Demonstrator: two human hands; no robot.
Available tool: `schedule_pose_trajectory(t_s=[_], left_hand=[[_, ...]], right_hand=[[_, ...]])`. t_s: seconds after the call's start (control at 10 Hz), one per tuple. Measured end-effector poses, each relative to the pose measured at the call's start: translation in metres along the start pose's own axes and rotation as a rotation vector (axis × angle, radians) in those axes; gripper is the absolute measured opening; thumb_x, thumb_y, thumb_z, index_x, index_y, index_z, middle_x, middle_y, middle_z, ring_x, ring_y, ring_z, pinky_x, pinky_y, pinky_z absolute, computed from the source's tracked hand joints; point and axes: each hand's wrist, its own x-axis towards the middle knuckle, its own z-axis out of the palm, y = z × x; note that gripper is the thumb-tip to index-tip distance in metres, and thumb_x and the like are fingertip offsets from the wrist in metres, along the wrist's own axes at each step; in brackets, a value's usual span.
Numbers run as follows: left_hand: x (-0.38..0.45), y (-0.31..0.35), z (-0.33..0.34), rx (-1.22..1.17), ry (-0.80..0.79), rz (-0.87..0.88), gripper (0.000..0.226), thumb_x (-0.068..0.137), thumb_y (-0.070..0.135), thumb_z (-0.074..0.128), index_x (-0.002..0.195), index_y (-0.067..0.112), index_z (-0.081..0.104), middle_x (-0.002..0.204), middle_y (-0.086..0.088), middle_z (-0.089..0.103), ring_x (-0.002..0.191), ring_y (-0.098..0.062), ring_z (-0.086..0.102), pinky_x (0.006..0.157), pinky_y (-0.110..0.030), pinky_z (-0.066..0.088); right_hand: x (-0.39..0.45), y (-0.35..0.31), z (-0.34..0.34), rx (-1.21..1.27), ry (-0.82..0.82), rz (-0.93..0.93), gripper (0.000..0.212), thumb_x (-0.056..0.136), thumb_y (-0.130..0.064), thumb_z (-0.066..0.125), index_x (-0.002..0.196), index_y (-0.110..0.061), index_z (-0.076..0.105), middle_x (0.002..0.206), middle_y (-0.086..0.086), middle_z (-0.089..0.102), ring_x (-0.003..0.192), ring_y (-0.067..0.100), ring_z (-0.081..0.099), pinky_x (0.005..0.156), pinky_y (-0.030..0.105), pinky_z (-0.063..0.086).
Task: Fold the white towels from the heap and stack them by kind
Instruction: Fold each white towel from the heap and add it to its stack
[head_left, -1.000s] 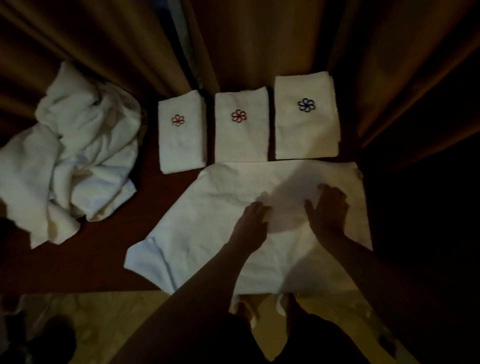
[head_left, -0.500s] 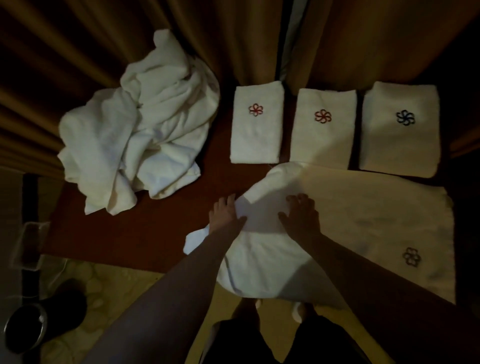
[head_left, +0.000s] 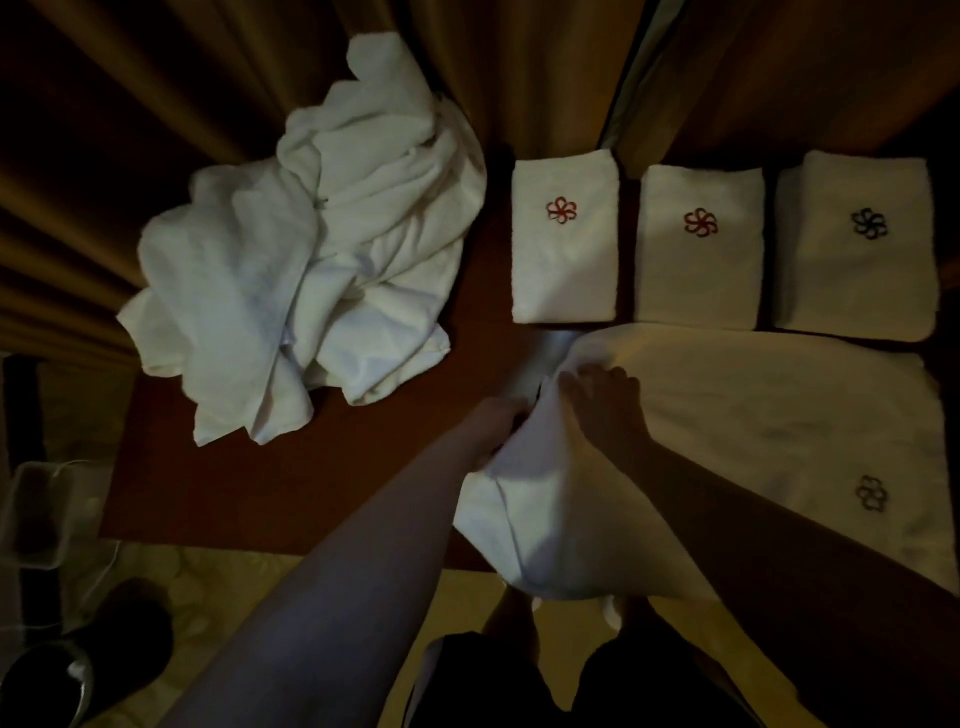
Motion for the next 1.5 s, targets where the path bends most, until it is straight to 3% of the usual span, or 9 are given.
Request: schedule_pose_trajectory(t_s=[0.2, 0.3, 0.4, 0.5, 0.8, 0.9, 1.1, 1.3, 1.5], left_hand=[[-0.002, -0.009, -0.009, -0.049, -0.237, -0.154, 0.038, 0.085, 0.039, 0.065, 0.094, 0.003, 0.066, 0.091, -0.017, 0.06, 0.081, -0.026, 0.055, 0.072, -0.036, 0.043], [0.001, -0.002, 0.002, -0.057, -0.188, -0.112, 0.061, 0.078, 0.06, 0.067, 0.105, 0.005, 0.066, 0.104, -0.016, 0.06, 0.093, -0.026, 0.055, 0.079, -0.035, 0.041], [0.01, -0.004, 0.01, 0.063, -0.069, -0.018, 0.04, 0.097, 0.035, 0.054, 0.115, 0.0, 0.063, 0.107, -0.019, 0.063, 0.095, -0.027, 0.059, 0.079, -0.028, 0.041], [0.006, 0.0, 0.019, -0.096, 0.033, 0.009, 0.011, 0.097, 0.018, 0.053, 0.091, 0.014, 0.061, 0.081, -0.001, 0.057, 0.071, -0.012, 0.054, 0.074, -0.029, 0.046], [-0.003, 0.01, -0.012, -0.075, 0.905, 0.395, 0.019, 0.1, 0.013, 0.045, 0.1, -0.002, 0.057, 0.094, -0.019, 0.062, 0.084, -0.022, 0.054, 0.068, -0.019, 0.029], [-0.007, 0.012, -0.037, -0.025, 0.962, 0.332, 0.023, 0.099, 0.018, 0.047, 0.113, 0.001, 0.055, 0.103, -0.016, 0.065, 0.093, -0.027, 0.06, 0.069, -0.018, 0.034], [0.001, -0.011, -0.03, 0.257, 0.858, 0.256, 0.055, 0.087, 0.014, 0.064, 0.136, 0.006, 0.04, 0.133, -0.017, 0.047, 0.124, -0.032, 0.045, 0.105, -0.04, 0.039], [-0.005, -0.041, -0.035, 0.483, 0.812, 0.096, 0.062, 0.082, 0.01, 0.065, 0.136, 0.007, 0.036, 0.133, -0.016, 0.045, 0.123, -0.034, 0.041, 0.102, -0.04, 0.036], [-0.019, -0.052, -0.04, 0.881, 0.673, 0.394, 0.063, 0.072, 0.0, 0.057, 0.133, 0.014, 0.046, 0.133, -0.01, 0.043, 0.123, -0.028, 0.037, 0.095, -0.037, 0.039]], right_hand=[[-0.006, 0.005, 0.009, 0.113, -0.013, -0.04, 0.04, 0.09, -0.031, 0.037, 0.1, -0.013, 0.071, 0.094, 0.018, 0.066, 0.067, 0.038, 0.061, 0.058, 0.043, 0.048], [-0.003, 0.008, 0.006, 0.265, 0.066, 0.049, 0.037, 0.092, -0.033, 0.04, 0.104, -0.012, 0.068, 0.1, 0.017, 0.065, 0.082, 0.037, 0.061, 0.071, 0.045, 0.049], [-0.007, 0.008, 0.013, 0.356, 0.037, 0.082, 0.037, 0.09, -0.028, 0.041, 0.1, -0.008, 0.07, 0.093, 0.019, 0.067, 0.075, 0.04, 0.062, 0.066, 0.045, 0.05], [-0.012, 0.011, -0.003, 0.571, -0.039, 0.123, 0.029, 0.09, -0.024, 0.045, 0.099, -0.01, 0.069, 0.089, 0.013, 0.066, 0.073, 0.033, 0.062, 0.066, 0.039, 0.051], [-0.013, 0.027, 0.017, 0.399, 0.074, 0.194, 0.03, 0.095, -0.032, 0.053, 0.113, -0.009, 0.062, 0.109, 0.017, 0.059, 0.102, 0.035, 0.053, 0.091, 0.034, 0.035], [-0.009, 0.028, 0.019, 0.305, 0.019, 0.161, 0.033, 0.093, -0.032, 0.055, 0.115, -0.009, 0.061, 0.113, 0.017, 0.059, 0.105, 0.036, 0.05, 0.094, 0.036, 0.034], [-0.013, 0.02, 0.016, 0.189, 0.02, 0.174, 0.034, 0.091, -0.031, 0.056, 0.119, -0.011, 0.055, 0.12, 0.015, 0.05, 0.115, 0.035, 0.042, 0.093, 0.041, 0.038], [-0.019, 0.026, 0.017, 0.118, 0.043, 0.079, 0.045, 0.082, -0.024, 0.062, 0.122, -0.007, 0.05, 0.123, 0.02, 0.045, 0.115, 0.039, 0.04, 0.094, 0.045, 0.041], [-0.024, 0.038, 0.023, 0.128, 0.015, -0.009, 0.056, 0.083, -0.026, 0.065, 0.13, -0.001, 0.049, 0.133, 0.025, 0.045, 0.124, 0.044, 0.04, 0.101, 0.049, 0.038]])
